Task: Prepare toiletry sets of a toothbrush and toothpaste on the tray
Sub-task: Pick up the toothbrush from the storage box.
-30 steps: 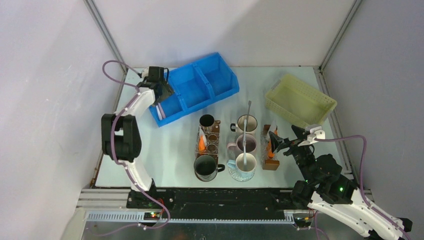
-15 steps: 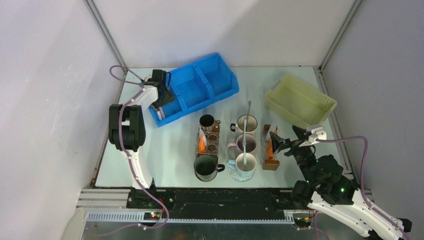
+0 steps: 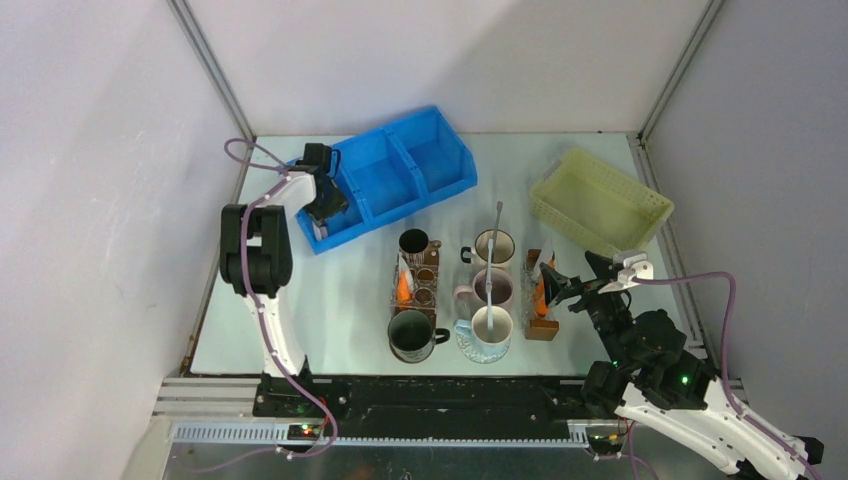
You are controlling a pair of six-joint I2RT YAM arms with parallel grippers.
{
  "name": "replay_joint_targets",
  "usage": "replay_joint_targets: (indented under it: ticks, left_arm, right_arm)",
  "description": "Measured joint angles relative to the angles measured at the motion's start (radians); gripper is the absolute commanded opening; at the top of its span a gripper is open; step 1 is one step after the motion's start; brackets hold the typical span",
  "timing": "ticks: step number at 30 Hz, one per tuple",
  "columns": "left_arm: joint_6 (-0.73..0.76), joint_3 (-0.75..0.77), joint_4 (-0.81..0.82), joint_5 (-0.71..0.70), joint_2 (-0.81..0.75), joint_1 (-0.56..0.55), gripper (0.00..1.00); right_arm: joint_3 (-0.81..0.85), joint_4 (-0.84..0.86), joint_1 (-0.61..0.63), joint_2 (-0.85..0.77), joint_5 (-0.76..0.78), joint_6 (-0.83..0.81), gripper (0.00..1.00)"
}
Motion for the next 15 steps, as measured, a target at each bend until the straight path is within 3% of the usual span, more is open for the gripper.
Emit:
replay_joint_targets:
  ticks: [7, 15]
  left_arm:
    - [0.000, -0.011, 0.007, 0.090, -0.001, -0.018, 0.56]
    - [0.002, -0.147, 0.050, 0.134, -0.085, -0.084, 0.56]
  right_arm:
    - [0.000, 0.000, 0.000, 0.000, 0.000, 0.000, 0.97]
    - [0.000, -0.003, 0.000, 0.000, 0.000, 0.000, 0.97]
